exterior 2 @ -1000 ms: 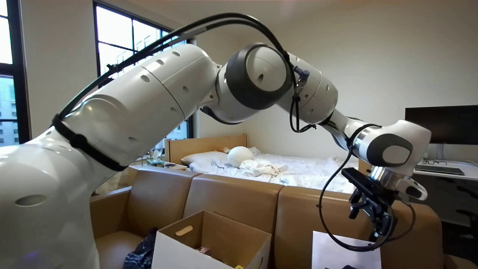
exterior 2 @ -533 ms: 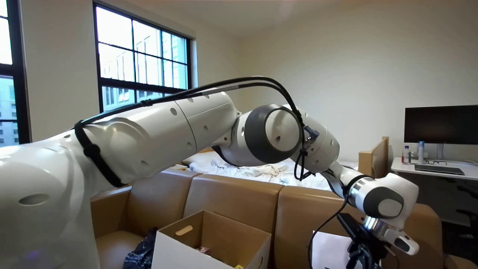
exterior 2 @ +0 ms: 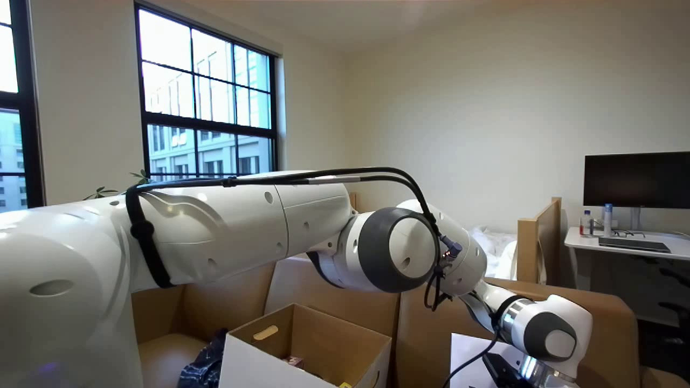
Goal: Put the dark blue cloth in the box
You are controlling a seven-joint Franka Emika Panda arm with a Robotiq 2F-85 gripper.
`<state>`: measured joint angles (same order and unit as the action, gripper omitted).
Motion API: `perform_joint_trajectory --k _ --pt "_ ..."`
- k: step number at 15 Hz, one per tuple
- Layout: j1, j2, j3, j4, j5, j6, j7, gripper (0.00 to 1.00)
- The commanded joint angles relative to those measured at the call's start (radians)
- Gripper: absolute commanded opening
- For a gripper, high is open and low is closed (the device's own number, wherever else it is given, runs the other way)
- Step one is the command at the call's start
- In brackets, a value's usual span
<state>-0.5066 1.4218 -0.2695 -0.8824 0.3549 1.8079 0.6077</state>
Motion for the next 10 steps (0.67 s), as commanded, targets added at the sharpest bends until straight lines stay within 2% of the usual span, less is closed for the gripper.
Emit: perform_joint_trajectory --k 1,5,10 --pt "-0.050 0.030 0.045 0.093 -0.021 -0.153 0.011 0.71" --pt "-0.125 0.023 0.113 0.168 0.001 -0.381 -0.059 0.42" --pt "-0.194 0.067 0.160 0.259 0.005 -0.564 -0.054 0.11"
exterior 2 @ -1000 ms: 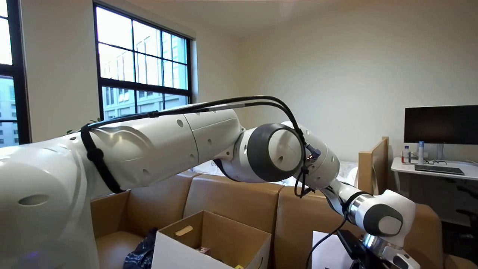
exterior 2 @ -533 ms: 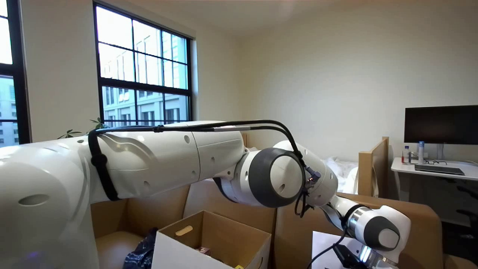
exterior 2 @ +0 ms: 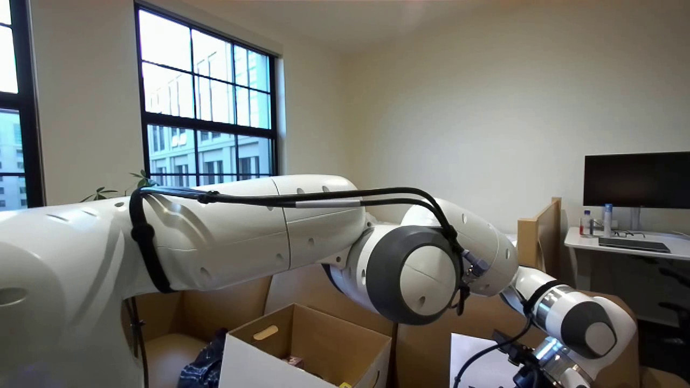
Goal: Put the dark blue cloth in the box
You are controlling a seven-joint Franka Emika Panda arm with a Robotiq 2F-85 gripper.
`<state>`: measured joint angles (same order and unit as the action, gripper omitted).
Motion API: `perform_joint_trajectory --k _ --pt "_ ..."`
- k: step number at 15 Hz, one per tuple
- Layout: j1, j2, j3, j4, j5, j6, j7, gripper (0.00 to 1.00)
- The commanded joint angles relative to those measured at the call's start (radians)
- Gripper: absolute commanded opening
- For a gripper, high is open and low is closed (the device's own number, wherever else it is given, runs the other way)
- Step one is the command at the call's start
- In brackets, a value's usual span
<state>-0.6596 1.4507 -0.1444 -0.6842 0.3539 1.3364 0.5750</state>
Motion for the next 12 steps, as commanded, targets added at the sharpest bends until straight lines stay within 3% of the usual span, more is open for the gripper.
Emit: perform_joint_trajectory --k 1,2,4,5,8,12 --pt "-0.049 0.048 0.043 0.076 0.005 -0.115 -0.020 0.08" --pt "-0.050 0.016 0.052 0.022 0.000 -0.110 -0.026 0.06" --pt "-0.056 0.025 0.064 0.036 0.001 -0.138 -0.032 0.03" --pt "-0.056 0.025 0.070 0.046 0.001 -0.150 -0.039 0.07" --pt "-0.055 0.025 0.079 0.114 -0.005 -0.183 -0.085 0.06" --pt "-0.042 -0.071 0.050 0.106 -0.026 -0.112 -0.203 0.07"
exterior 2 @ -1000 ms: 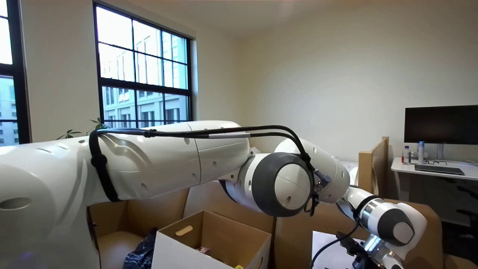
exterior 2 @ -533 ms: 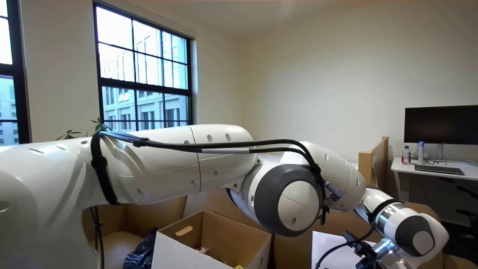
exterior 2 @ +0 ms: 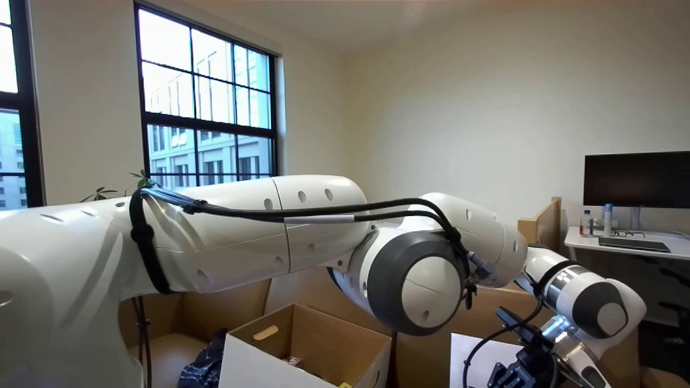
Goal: Put the dark blue cloth in the box
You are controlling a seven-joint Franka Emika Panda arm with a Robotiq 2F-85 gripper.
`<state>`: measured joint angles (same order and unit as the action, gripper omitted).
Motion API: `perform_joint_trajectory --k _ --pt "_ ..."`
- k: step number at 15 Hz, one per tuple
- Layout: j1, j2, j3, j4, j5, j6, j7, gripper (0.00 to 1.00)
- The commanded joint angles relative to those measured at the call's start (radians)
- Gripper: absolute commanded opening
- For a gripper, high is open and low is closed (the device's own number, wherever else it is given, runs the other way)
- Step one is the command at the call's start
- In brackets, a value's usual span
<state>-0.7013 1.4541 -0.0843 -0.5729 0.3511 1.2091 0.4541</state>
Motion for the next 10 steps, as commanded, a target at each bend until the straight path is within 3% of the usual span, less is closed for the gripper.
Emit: perform_joint_trajectory --k 1,3,4,7,8,10 --pt "0.001 -0.094 -0.020 0.008 -0.028 0.035 -0.103 0.07" --pt "-0.001 -0.125 -0.035 0.040 -0.024 0.071 -0.131 0.07" --pt "-0.025 -0.072 -0.005 0.185 -0.049 0.038 -0.116 0.07" --pt "-0.033 -0.093 0.005 0.275 -0.082 0.069 -0.111 0.07" --pt "-0.031 -0.148 0.012 0.217 -0.093 0.116 -0.119 0.07" --pt "-0.038 -0.171 0.024 0.241 -0.102 0.153 -0.104 0.07"
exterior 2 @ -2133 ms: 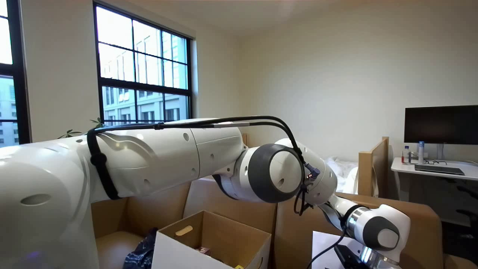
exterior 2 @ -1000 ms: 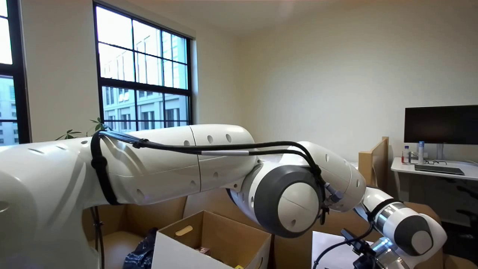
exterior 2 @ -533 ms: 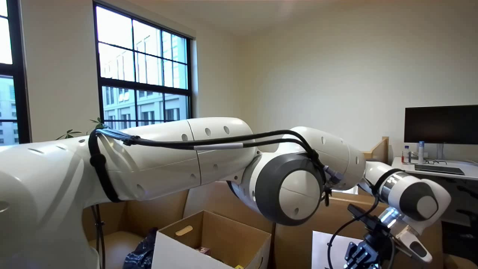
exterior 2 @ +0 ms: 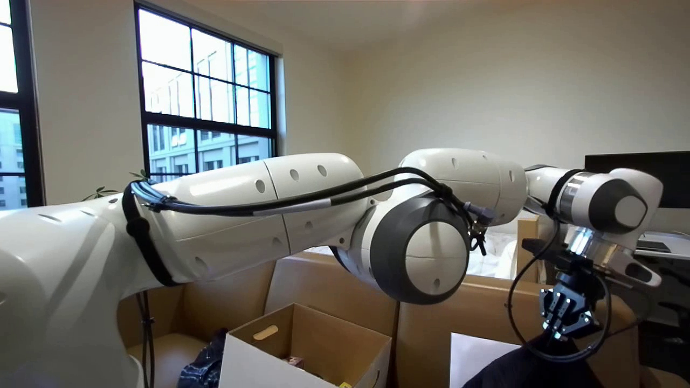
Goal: Put the dark blue cloth in the box
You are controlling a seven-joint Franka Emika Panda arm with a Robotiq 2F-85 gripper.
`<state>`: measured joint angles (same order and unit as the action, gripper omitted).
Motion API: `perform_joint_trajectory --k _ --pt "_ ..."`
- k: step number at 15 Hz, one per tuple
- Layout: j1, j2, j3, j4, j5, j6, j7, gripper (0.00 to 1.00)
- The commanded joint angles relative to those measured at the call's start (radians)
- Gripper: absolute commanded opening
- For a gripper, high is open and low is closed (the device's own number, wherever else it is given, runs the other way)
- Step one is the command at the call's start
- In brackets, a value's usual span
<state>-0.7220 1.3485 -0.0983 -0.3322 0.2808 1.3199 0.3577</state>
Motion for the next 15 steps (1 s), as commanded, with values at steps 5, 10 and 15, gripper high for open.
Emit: perform_joint_trajectory --k 5,10,15 --pt "-0.030 -0.145 0.078 0.000 -0.012 0.171 0.045 0.07" --pt "-0.031 -0.178 0.091 -0.031 -0.032 0.215 0.035 0.09" --pt "-0.037 -0.205 0.090 -0.036 -0.031 0.215 0.045 0.06"
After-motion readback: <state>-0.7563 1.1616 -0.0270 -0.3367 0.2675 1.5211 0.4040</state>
